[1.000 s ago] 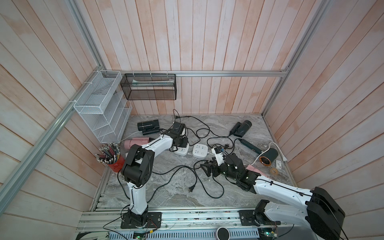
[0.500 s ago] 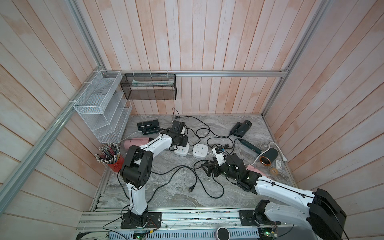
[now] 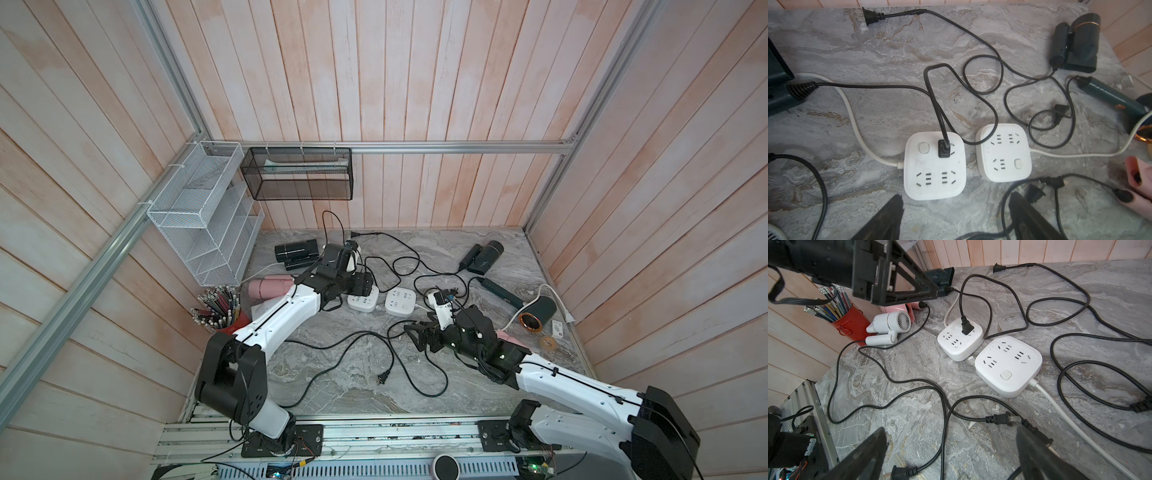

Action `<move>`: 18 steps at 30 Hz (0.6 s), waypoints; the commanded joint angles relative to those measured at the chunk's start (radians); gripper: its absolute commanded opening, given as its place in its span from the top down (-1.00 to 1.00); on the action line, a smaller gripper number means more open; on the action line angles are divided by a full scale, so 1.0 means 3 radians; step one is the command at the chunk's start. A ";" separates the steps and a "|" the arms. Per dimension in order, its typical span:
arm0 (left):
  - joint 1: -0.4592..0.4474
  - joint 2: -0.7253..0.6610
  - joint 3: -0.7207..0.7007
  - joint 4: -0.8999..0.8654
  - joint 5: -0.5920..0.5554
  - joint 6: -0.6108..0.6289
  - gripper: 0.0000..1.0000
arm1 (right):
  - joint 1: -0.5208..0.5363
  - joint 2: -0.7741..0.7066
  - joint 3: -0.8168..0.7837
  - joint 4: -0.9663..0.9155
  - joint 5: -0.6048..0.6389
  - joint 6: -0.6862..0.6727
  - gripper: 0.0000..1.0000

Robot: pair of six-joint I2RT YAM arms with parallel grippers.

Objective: Charge the blow dryers
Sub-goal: Insert the plug into the socket, then pick up the charging cable from the center of the board.

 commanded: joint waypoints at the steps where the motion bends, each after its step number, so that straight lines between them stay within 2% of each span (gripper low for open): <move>1: 0.0025 -0.0302 -0.0187 0.0096 0.0061 -0.0166 -0.89 | -0.0008 -0.0042 0.0136 -0.0087 0.0126 0.0069 -0.89; 3: 0.0053 -0.0475 -0.0343 0.0126 0.0110 -0.0177 -1.00 | -0.0009 -0.0028 0.0163 -0.0079 0.0127 0.0102 -0.90; 8: 0.0232 -0.0942 -0.0923 0.0471 0.0567 -0.0474 -1.00 | -0.0003 0.0136 0.0367 -0.0133 0.0076 0.0072 -0.96; 11: 0.0393 -0.1154 -0.1172 0.0460 0.0578 -0.0694 -1.00 | 0.0007 0.0248 0.0454 -0.0116 0.0055 0.0097 -0.95; 14: 0.0610 -0.1329 -0.1363 0.0404 0.0580 -0.0802 -1.00 | 0.0027 0.0352 0.0497 -0.0066 0.0073 0.0130 -0.93; 18: 0.1049 -0.1496 -0.1504 0.0195 0.0667 -0.0915 -1.00 | 0.0045 0.0436 0.0489 0.0102 0.0058 0.0155 -0.94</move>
